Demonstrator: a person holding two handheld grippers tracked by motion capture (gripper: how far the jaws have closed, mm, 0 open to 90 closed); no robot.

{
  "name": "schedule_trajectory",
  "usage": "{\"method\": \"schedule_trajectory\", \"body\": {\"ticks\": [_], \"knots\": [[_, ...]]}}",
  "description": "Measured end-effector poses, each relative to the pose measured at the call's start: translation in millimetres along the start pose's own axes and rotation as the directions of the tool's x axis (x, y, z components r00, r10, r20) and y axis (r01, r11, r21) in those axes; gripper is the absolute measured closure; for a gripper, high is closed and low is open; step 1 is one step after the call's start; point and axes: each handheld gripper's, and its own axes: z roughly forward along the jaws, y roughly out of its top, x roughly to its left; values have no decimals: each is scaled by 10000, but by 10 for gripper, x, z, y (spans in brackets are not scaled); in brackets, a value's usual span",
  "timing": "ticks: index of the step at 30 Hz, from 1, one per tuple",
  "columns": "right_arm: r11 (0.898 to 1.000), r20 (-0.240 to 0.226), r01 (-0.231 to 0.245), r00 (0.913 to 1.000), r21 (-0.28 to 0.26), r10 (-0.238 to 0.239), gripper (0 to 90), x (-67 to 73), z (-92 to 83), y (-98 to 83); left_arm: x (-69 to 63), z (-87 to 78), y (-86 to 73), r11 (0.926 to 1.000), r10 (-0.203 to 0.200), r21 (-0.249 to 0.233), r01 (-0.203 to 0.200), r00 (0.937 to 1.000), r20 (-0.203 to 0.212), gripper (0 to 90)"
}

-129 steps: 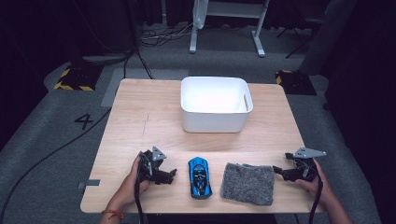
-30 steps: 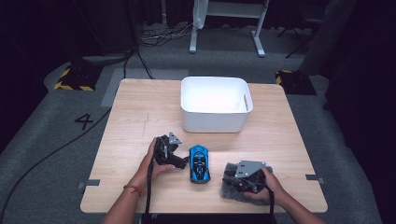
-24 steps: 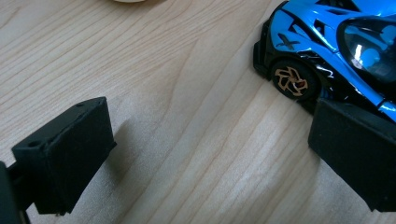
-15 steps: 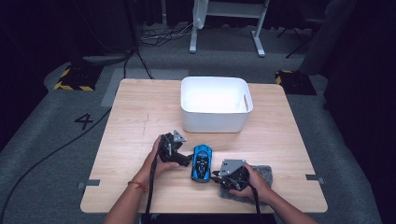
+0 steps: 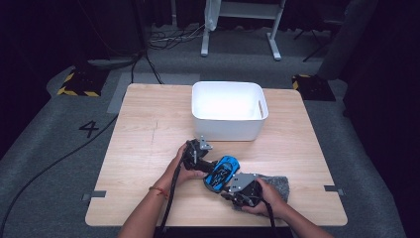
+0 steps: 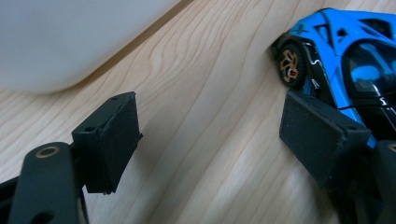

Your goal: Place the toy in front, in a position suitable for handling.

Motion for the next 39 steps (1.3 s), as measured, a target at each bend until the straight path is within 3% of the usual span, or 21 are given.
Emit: {"method": "schedule_trajectory", "body": {"ticks": [5,11,14,17,19,21,24,29,31,35,39], "knots": [[10000,89,3,10000,-67,-3,678,3,-27,-15,1,-65,-4,9988,233,434,-238,9997,113,186],[9979,658,-293,9973,-582,331,575,-87,-294,-111,-52,-364,-164,10000,8,-90,-4,9990,438,160],[9966,924,-471,9943,-682,533,547,-133,-408,-163,-99,-465,-217,9998,146,-132,-143,9996,234,180],[9943,1279,-753,9882,-759,846,485,-211,-594,-283,-184,-660,-329,9987,232,-472,-217,9992,312,161],[9907,1387,-995,9840,-928,1118,455,-274,-723,-397,-248,-768,-393,9976,473,-511,-470,9989,46,158],[9895,1655,-1072,9786,-966,1221,427,-332,-852,-546,-356,-876,-492,9965,524,-657,-518,9986,66,156],[9865,1788,-1352,9724,-924,1500,415,-376,-913,-655,-429,-926,-572,9964,343,-791,-320,9990,280,155],[9776,2087,-1895,9562,-918,2050,378,-448,-977,-924,-670,-864,-679,9957,310,-896,-240,9965,782,156],[9703,2025,-2178,9506,-1049,2353,371,-468,-980,-997,-734,-802,-663,9959,191,-894,-120,9967,794,156],[9663,2087,-2353,9448,-1039,2525,349,-508,-976,-1077,-806,-695,-596,9968,1,-802,37,9989,469,156],[9672,2085,-2295,9461,-1087,2479,341,-513,-993,-1086,-855,-601,-533,9964,-380,-750,400,9989,284,156]]}}
